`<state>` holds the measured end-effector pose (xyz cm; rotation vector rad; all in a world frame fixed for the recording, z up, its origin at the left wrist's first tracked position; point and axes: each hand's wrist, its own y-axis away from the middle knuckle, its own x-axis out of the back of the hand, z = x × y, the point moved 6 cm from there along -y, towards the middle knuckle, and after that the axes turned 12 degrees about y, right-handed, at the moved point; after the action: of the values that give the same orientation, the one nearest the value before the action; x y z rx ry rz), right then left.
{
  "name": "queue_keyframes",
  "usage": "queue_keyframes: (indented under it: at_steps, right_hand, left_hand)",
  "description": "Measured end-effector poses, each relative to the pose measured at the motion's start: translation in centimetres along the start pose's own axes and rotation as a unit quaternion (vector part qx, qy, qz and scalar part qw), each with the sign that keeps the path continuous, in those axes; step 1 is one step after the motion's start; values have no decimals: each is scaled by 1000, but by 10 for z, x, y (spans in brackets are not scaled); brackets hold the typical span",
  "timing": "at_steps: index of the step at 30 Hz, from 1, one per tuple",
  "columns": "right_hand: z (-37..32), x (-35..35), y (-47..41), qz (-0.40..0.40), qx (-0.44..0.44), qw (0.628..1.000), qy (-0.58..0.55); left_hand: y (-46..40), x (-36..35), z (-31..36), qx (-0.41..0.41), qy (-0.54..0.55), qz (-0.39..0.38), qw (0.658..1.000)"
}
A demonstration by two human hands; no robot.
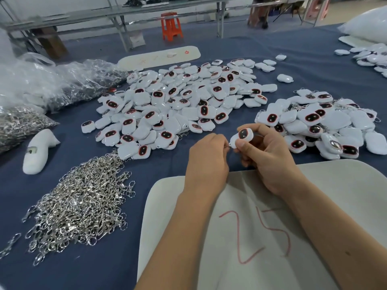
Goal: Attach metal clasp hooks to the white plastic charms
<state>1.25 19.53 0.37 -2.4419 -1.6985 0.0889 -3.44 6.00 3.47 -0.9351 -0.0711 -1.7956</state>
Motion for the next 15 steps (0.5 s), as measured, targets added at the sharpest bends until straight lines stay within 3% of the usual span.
queue_keyframes:
  at_steps: [4,6,7,9,11,15]
  right_hand:
    - [-1,-1,0,-15,2,1000,-17]
    - [-2,-2,-1,-19,-8,996,-84]
    - [-3,-1,-1,-19,-16,992,-126]
    - [-5,-1,-1,-21,-29,983,-178]
    - [-6,-1,-1,-32,-24,983,-180]
    - [-6,-2,-1,-35,-11,985,-166]
  left_hand:
    - [2,4,-4,-4,38,28,999]
    - [5,4,-8,45,158,67,984]
    - [7,1,-13,101,266,83,955]
    - [11,-16,-16,215,484,78,845]
    - [12,-28,-14,258,601,61,754]
    - [11,-33,-17,280,677,45,679]
